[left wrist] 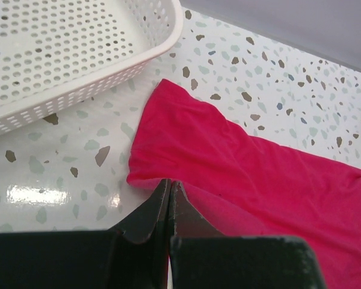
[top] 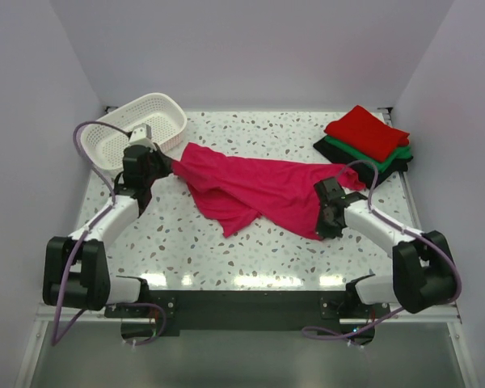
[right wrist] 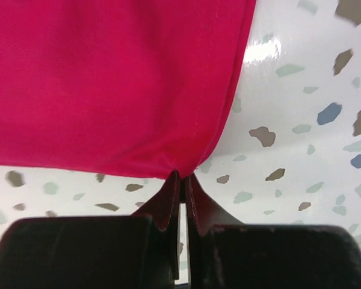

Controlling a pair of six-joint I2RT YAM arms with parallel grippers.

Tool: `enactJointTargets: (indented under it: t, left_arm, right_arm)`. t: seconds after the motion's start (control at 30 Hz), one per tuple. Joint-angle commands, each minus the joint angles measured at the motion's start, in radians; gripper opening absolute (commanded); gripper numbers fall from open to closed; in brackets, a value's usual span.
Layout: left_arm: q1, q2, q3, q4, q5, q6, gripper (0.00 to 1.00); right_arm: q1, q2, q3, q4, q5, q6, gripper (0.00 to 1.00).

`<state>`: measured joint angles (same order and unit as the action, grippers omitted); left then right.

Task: Fold and stack the t-shirts
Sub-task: Flatten the tshirt out

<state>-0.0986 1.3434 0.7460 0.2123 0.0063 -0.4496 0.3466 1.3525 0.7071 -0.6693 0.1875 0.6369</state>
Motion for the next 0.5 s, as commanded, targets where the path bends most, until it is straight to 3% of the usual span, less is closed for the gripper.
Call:
enactJointTargets:
  t: [0.0,0.17,0.47]
  left_arm:
    - [0.008,-0.096,-0.002,0.022,-0.042,0.02,0.0]
    - [0.008,-0.277,0.027,-0.037,-0.08,0.026,0.0]
    - [0.008,-0.447,0.324,-0.312,-0.181,0.106,0.0]
  right_arm:
    - [-0.001,-0.107,0.154,-0.041,0.03,-0.072,0.0]
    - [-0.001,-0.271,0.316,-0.084,0.098,-0.134,0.0]
    - [-0.001,-0.438,0.595,-0.107,0.05,-0.224,0.0]
